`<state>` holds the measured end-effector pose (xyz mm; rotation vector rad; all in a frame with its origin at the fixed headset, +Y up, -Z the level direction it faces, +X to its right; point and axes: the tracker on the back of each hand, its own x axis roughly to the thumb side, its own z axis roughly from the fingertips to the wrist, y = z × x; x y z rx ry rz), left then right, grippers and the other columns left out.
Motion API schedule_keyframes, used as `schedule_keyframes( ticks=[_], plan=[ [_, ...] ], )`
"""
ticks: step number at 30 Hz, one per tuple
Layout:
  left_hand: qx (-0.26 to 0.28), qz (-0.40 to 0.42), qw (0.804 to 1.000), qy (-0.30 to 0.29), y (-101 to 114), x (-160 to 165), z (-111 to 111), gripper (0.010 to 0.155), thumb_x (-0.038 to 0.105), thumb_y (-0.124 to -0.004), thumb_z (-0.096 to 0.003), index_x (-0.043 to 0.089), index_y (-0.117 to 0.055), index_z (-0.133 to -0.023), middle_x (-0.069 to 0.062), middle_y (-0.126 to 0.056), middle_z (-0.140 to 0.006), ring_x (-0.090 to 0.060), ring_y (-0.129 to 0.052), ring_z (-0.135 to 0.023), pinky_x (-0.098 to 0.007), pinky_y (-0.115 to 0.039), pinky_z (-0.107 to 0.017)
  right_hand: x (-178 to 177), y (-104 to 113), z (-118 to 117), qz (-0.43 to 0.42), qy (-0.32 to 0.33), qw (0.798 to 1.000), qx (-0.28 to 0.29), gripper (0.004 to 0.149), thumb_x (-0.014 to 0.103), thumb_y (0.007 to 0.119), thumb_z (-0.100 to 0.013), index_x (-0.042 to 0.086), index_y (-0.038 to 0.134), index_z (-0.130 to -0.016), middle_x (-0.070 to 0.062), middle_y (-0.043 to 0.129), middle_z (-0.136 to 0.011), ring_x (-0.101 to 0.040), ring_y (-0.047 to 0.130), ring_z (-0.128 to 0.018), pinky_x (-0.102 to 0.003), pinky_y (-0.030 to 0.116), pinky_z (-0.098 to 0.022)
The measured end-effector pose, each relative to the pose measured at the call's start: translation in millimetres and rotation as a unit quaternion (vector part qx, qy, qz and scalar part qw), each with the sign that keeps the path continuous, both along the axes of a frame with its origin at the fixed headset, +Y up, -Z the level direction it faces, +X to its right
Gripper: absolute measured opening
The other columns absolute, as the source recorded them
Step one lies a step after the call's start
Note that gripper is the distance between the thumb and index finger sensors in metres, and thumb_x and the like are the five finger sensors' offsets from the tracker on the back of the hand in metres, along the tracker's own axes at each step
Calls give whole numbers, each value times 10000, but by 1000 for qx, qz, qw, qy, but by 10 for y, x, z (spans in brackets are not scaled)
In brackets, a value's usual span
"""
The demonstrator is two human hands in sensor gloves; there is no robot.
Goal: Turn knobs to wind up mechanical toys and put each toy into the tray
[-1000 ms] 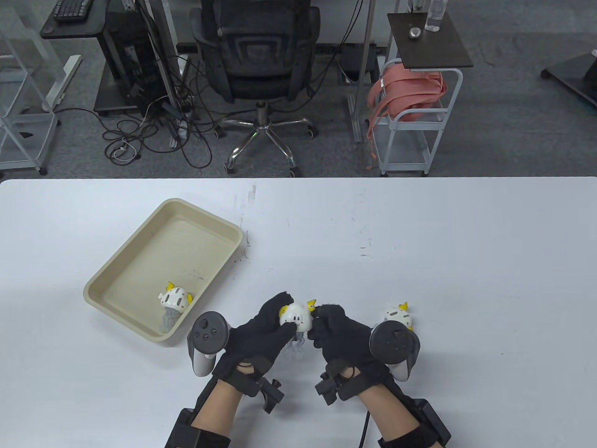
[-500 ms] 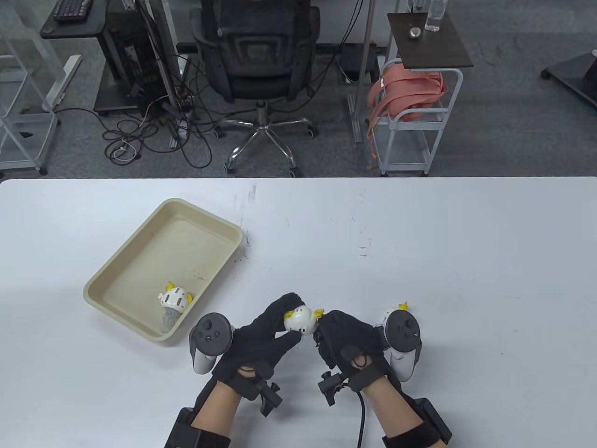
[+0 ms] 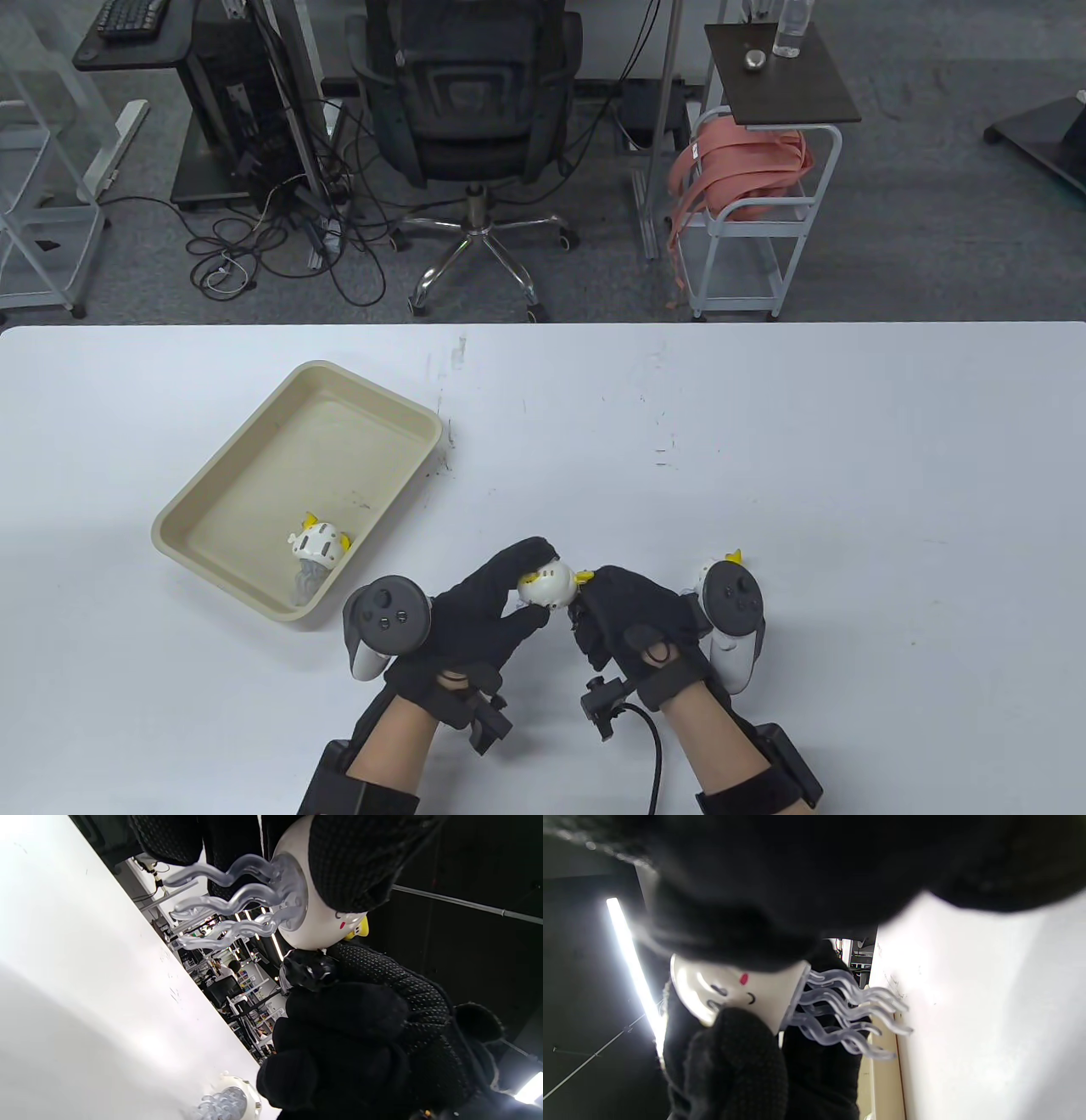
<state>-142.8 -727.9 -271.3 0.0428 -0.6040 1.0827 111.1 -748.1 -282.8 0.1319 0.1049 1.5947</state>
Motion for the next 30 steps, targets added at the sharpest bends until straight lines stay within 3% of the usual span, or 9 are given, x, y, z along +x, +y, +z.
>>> schedule_keyframes(
  ticks=[4, 8, 11, 14, 16, 23, 25, 27, 30],
  plan=[
    [34, -40, 998, 30, 106, -7, 32, 705, 352, -845, -479, 396, -515, -1102, 28, -665, -1149, -253, -860, -938, -548, -609, -764, -20, 40, 16, 26, -7, 999, 23, 475, 354, 775, -508, -91, 876, -642, -108, 1062, -367, -204, 1010, -173, -470, 857, -266],
    [91, -118, 981, 122, 328, -138, 45, 697, 346, -856, -475, 383, -544, -1097, 5, -684, -1137, -273, -873, -915, -553, -618, -752, -49, 104, 31, 70, 8, 994, 79, 609, 429, 798, -507, -105, 815, -799, -208, 1021, -555, -310, 1000, -349, -553, 798, -382],
    [139, -232, 939, 210, 489, -223, 25, 697, 356, -855, -475, 381, -544, -1099, -2, -690, -1132, -272, -885, -904, -542, -638, -744, -60, 148, 48, 95, 4, 991, 93, 704, 495, 809, -498, -99, 775, -874, -239, 992, -637, -346, 987, -422, -580, 773, -421],
    [152, -357, 877, 285, 598, -342, -80, 698, 361, -853, -472, 389, -540, -1095, 2, -689, -1130, -263, -888, -905, -536, -639, -746, -75, 178, 65, 103, 9, 989, 102, 789, 561, 803, -484, -94, 735, -919, -274, 939, -724, -386, 956, -499, -610, 735, -460],
    [144, -402, 842, 329, 621, -510, -186, 695, 364, -858, -468, 388, -549, -1091, 0, -697, -1121, -261, -894, -897, -536, -642, -742, -80, 184, 67, 107, 20, 988, 108, 832, 605, 791, -474, -82, 712, -936, -280, 915, -756, -397, 936, -535, -622, 718, -477],
    [52, -474, 764, 434, 477, -1118, -396, 691, 347, -867, -467, 373, -562, -1086, -32, -702, -1107, -287, -890, -884, -551, -629, -733, -58, 186, 69, 113, 23, 985, 130, 995, 741, 727, -436, -72, 640, -1003, -341, 785, -900, -477, 843, -675, -674, 634, -546],
    [31, -487, 750, 447, 407, -1239, -412, 687, 345, -865, -468, 373, -564, -1085, -61, -699, -1106, -291, -890, -884, -554, -627, -731, -65, 181, 71, 103, 31, 985, 133, 1021, 756, 691, -439, -76, 610, -1025, -369, 730, -944, -516, 799, -725, -709, 570, -578],
    [20, -487, 749, 449, 350, -1310, -424, 684, 342, -865, -467, 373, -572, -1084, -33, -701, -1106, -294, -888, -885, -554, -627, -731, -76, 193, 81, 99, 39, 985, 134, 1040, 761, 676, -437, -80, 580, -1042, -397, 650, -990, -555, 724, -776, -757, 429, -615],
    [3, -498, 743, 448, 273, -1345, -445, 681, 339, -865, -467, 374, -576, -1082, -62, -706, -1103, -296, -891, -883, -556, -627, -731, -87, 210, 97, 107, 39, 983, 141, 1069, 788, 644, -424, -60, 554, -1069, -394, 567, -1051, -573, 643, -845, -765, 356, -637]
  ],
)
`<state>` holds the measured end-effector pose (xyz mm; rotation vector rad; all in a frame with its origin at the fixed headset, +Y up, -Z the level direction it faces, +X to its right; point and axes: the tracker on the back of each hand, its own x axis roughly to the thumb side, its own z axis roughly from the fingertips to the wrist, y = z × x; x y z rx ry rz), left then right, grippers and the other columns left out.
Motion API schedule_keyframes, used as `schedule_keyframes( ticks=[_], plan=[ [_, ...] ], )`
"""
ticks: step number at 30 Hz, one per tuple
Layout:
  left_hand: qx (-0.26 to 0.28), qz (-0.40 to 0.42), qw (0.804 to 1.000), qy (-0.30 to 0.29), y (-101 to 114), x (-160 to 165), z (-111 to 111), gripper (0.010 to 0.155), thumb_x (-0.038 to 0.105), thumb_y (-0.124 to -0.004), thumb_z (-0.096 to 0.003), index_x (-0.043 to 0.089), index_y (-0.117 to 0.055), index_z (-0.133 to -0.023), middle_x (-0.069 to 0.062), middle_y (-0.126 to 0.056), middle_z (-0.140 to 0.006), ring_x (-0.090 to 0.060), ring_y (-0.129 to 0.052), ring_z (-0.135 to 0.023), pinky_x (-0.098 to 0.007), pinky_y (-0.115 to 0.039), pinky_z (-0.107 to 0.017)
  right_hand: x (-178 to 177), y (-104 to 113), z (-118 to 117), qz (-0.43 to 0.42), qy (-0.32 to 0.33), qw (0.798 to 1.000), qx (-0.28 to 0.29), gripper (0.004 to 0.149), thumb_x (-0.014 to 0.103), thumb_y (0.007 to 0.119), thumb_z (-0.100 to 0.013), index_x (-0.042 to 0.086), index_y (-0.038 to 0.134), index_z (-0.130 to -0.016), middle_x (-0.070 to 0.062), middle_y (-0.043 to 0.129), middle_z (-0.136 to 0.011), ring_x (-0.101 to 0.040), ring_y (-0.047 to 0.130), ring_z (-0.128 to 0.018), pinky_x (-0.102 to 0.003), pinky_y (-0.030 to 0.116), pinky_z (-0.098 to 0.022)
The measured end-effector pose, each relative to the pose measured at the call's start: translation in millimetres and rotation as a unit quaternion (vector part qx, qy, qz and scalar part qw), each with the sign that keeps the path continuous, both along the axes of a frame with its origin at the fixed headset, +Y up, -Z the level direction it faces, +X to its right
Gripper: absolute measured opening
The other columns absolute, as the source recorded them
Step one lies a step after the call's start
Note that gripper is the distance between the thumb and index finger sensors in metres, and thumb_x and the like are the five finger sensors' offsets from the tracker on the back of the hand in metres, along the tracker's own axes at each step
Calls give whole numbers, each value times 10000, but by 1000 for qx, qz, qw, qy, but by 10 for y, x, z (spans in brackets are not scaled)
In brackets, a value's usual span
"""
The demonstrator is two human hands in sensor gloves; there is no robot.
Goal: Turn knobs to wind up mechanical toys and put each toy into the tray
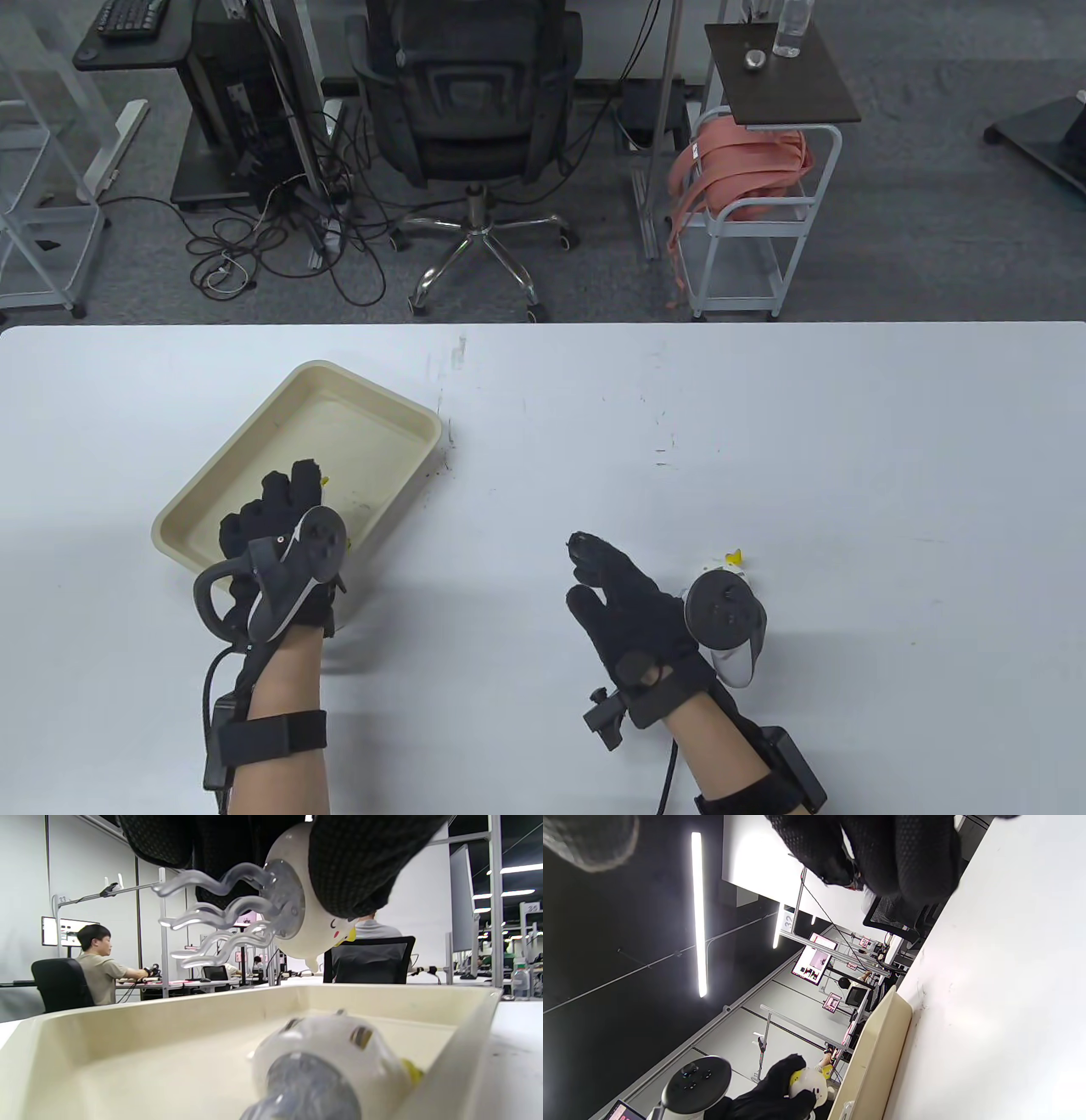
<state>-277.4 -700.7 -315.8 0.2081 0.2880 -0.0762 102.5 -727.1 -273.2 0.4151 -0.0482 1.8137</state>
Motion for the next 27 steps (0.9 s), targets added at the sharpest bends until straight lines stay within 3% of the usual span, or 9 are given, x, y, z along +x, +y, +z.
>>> schedule_keyframes(
  ticks=[5, 16, 22, 27],
  plan=[
    [-35, 5, 999, 15, -141, -48, -34, 675, 333, -867, -466, 377, -587, -1078, -35, -709, -1105, -301, -889, -889, -562, -619, -735, 38, -16, -13, -14, 3, 1000, -9, 1093, 798, 609, -416, -59, 531, -1090, -409, 497, -1093, -667, 524, -898, -773, 284, -636],
    [-52, 38, 997, 40, -236, -173, 3, 623, 312, -826, -498, 363, -610, -1080, -42, -694, -1124, -329, -853, -940, -573, -600, -743, 93, -25, -38, -18, 1, 999, -26, 1104, 796, 586, -414, -7, 383, -1145, -388, 334, -1146, -673, 336, -948, -767, 140, -631],
    [3, 53, 999, -5, -39, -19, 80, 663, 408, -821, -498, 327, -560, -1102, -38, -673, -1133, -319, -848, -942, -542, -628, -739, 119, -46, -55, -4, 2, 999, -40, 1109, 807, 568, -402, 37, 324, -1163, -364, 219, -1167, -666, 212, -962, -758, 58, -616],
    [56, 150, 984, -81, 146, 340, 165, 729, 527, -791, -501, 316, -487, -1129, -44, -674, -1134, -280, -897, -889, -472, -715, -707, 178, -4, -68, 4, -11, 999, -35, 1115, 816, 567, -394, 62, 305, -1171, -349, 171, -1174, -662, 151, -968, -757, 32, -611]
  ],
)
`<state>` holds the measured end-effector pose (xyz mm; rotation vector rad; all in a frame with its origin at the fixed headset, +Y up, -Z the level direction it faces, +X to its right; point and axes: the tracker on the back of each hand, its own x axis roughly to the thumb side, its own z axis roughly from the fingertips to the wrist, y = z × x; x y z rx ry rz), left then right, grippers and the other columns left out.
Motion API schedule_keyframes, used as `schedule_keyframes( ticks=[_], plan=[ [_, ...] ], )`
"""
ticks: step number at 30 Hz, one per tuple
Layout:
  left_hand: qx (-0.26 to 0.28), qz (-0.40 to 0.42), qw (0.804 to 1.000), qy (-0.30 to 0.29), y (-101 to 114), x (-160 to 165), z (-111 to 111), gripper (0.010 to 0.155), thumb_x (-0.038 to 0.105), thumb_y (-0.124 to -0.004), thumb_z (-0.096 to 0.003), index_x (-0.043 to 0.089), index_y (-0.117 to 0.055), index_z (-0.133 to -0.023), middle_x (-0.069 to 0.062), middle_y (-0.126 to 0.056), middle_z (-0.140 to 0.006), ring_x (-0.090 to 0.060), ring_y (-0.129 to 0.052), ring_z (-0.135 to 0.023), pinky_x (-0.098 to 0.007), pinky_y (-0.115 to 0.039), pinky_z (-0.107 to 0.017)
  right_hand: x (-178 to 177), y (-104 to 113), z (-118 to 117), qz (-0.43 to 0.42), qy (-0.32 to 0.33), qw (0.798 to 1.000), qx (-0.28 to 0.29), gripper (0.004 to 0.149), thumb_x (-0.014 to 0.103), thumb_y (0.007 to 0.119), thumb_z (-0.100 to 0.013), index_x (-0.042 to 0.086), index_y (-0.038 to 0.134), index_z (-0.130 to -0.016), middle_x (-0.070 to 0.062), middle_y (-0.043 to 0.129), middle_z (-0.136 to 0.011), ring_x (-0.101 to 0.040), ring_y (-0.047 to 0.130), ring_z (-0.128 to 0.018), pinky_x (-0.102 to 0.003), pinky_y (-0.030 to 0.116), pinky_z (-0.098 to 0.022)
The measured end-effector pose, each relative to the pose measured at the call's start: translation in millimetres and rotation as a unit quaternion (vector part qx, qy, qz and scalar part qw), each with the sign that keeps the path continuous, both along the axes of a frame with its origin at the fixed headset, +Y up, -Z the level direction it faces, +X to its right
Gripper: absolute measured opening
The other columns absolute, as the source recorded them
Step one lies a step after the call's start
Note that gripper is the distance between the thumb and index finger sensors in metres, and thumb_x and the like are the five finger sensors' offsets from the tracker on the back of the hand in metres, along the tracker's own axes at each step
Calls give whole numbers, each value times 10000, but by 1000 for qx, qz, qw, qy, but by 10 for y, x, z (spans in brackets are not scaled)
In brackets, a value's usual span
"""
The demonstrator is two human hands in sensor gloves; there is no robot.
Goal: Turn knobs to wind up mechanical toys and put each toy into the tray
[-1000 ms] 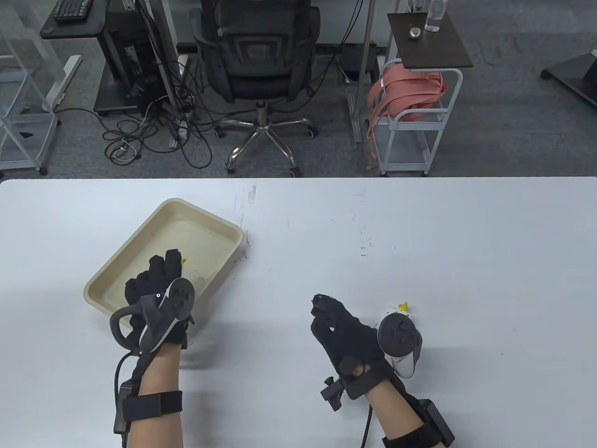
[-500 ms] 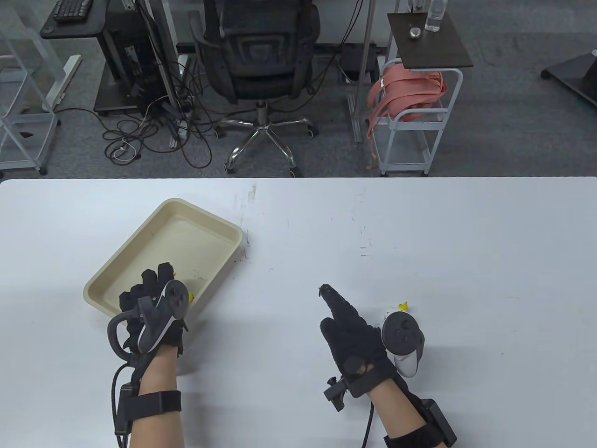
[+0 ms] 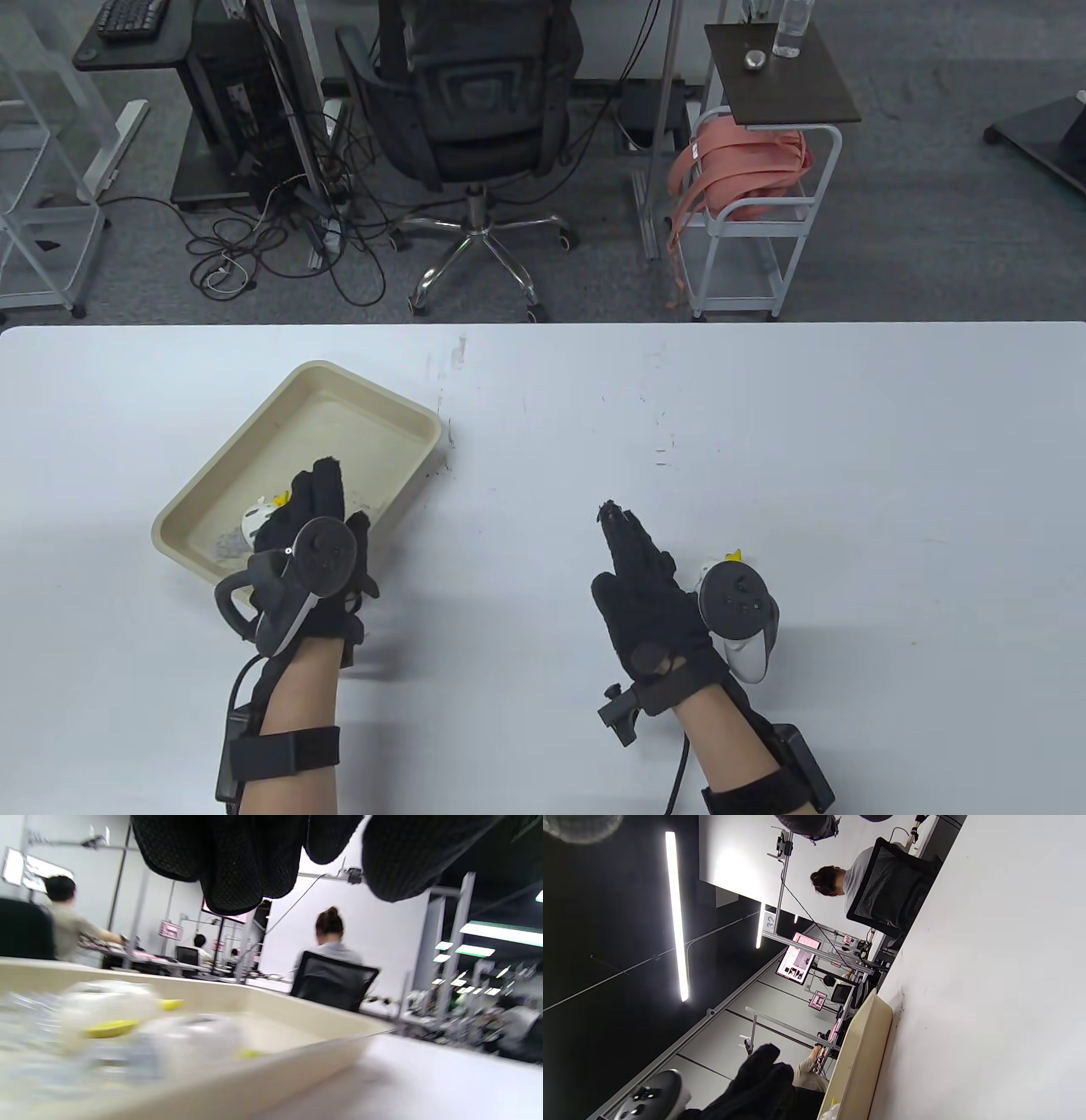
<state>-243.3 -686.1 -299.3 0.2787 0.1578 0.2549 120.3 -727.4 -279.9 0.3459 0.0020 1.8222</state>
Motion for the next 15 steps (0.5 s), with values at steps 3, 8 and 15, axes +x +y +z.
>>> schedule_keyframes(
  ticks=[3, 8, 15],
  plan=[
    [9, 46, 997, -56, 29, 293, 59, 763, 574, -765, -505, 303, -444, -1142, -74, -645, -1147, -292, -917, -866, -451, -761, -680, 90, 70, -21, 2, -13, 1000, 6, 1125, 822, 561, -390, 51, 314, -1171, -351, 165, -1174, -666, 145, -966, -755, 33, -613],
    [-17, 89, 987, -136, -102, 751, 186, 862, 668, -714, -496, 261, -334, -1154, -203, -521, -1166, -399, -884, -909, -484, -770, -673, 262, 155, -43, 18, -58, 998, 27, 1133, 824, 571, -392, 37, 324, -1170, -352, 171, -1173, -659, 149, -971, -754, 35, -615],
    [-29, -16, 987, -156, -391, 890, 240, 880, 689, -744, -474, 269, -368, -1150, -167, -538, -1173, -388, -844, -954, -533, -731, -680, 341, 84, -83, 156, -105, 982, 5, 1097, 783, 663, -438, 12, 366, -1160, -356, 187, -1169, -655, 156, -970, -752, 18, -609]
  ],
)
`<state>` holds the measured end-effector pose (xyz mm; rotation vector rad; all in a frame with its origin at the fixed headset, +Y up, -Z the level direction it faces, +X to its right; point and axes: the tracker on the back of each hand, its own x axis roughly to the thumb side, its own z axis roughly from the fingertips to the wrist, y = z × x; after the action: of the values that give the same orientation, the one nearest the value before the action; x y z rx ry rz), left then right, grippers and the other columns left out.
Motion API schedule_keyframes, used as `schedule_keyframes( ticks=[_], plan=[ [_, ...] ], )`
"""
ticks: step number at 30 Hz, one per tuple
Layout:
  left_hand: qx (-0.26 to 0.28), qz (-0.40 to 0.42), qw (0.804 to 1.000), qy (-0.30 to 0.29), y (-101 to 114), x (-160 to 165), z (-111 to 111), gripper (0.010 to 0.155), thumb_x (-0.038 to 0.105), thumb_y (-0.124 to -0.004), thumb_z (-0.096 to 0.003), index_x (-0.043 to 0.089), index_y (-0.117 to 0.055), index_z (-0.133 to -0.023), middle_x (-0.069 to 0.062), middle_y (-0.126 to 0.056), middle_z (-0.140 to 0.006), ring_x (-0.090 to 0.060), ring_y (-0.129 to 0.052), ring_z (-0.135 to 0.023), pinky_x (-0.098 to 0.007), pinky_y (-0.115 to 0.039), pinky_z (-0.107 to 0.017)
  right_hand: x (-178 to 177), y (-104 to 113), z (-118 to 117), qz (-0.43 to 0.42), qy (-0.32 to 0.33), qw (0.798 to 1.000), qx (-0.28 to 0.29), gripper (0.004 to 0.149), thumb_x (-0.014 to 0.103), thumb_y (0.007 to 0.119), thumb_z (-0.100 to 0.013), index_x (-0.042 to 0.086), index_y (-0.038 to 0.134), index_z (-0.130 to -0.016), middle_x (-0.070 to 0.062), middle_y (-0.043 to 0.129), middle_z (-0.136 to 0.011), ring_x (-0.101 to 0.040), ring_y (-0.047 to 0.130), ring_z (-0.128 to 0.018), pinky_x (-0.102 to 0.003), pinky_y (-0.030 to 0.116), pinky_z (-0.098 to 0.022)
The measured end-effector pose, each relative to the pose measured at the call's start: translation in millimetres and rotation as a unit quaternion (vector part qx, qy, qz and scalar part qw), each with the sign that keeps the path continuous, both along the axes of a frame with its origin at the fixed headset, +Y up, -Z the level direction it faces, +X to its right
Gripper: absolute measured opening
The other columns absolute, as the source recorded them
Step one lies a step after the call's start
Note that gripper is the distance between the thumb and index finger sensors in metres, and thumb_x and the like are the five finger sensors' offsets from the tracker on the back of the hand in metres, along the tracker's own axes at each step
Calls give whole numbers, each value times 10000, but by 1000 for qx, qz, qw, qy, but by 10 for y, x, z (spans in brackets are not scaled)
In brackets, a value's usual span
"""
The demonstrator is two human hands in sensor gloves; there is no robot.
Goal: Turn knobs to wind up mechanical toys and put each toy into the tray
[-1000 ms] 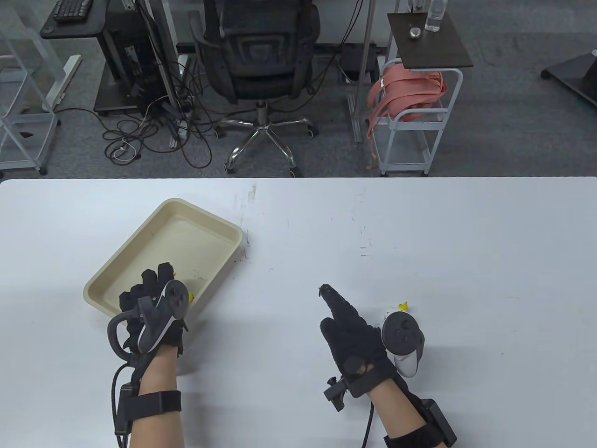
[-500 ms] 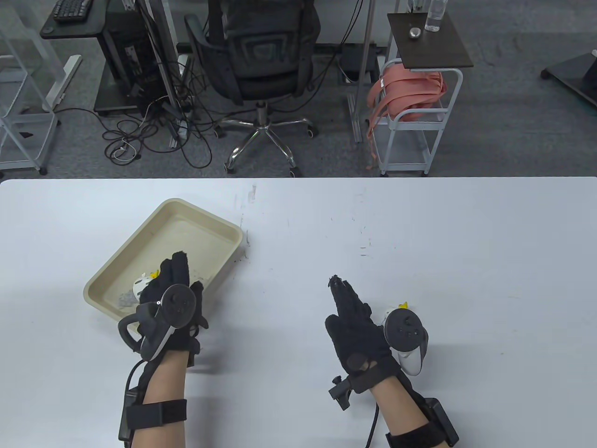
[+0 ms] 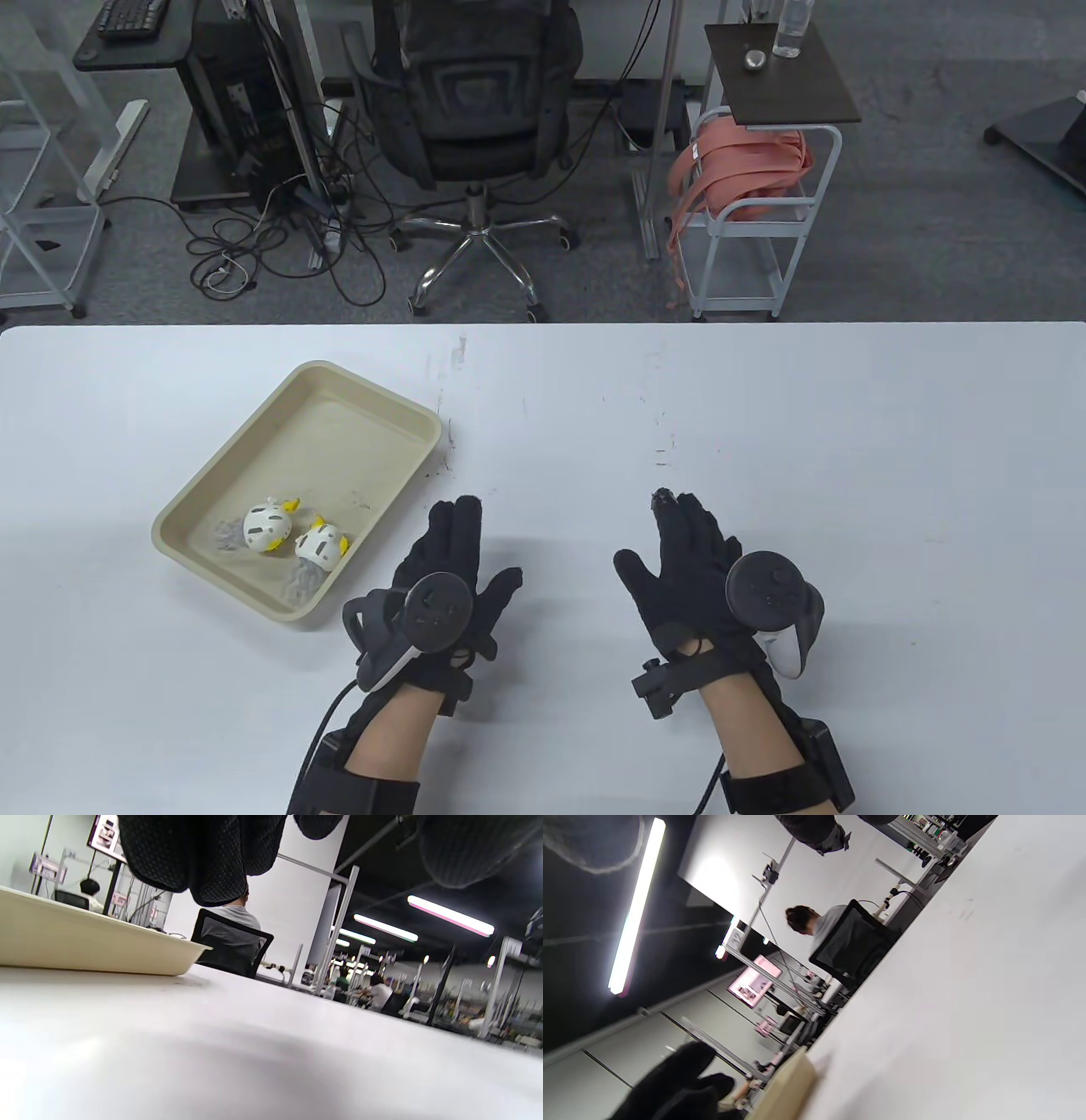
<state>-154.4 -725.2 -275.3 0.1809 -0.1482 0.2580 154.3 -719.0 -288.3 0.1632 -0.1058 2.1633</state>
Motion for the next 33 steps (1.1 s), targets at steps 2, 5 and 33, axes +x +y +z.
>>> schedule_keyframes(
  ticks=[2, 5, 33],
  plan=[
    [-6, 2, 1000, 4, -31, -39, 10, 890, 690, -749, -470, 263, -368, -1151, -164, -539, -1173, -384, -841, -956, -539, -721, -684, 3, -15, -13, 33, -13, 999, -1, 1086, 771, 683, -443, 12, 378, -1158, -362, 203, -1166, -657, 191, -965, -756, 28, -607],
    [-27, 14, 999, 11, -52, -84, 26, 897, 683, -760, -467, 257, -364, -1150, -171, -531, -1172, -388, -835, -956, -548, -710, -684, 18, -21, -20, 89, -35, 995, -9, 1081, 758, 709, -445, 12, 382, -1157, -366, 213, -1164, -662, 198, -965, -760, 40, -610],
    [-67, -15, 998, -4, -65, 26, 83, 894, 608, -802, -453, 216, -385, -1140, -187, -560, -1150, -382, -853, -934, -552, -708, -675, 77, -334, -165, 374, -65, 913, -150, 911, 624, 820, -473, 81, 516, -1138, -385, 326, -1140, -681, 572, -862, -772, 397, -617]
  ],
)
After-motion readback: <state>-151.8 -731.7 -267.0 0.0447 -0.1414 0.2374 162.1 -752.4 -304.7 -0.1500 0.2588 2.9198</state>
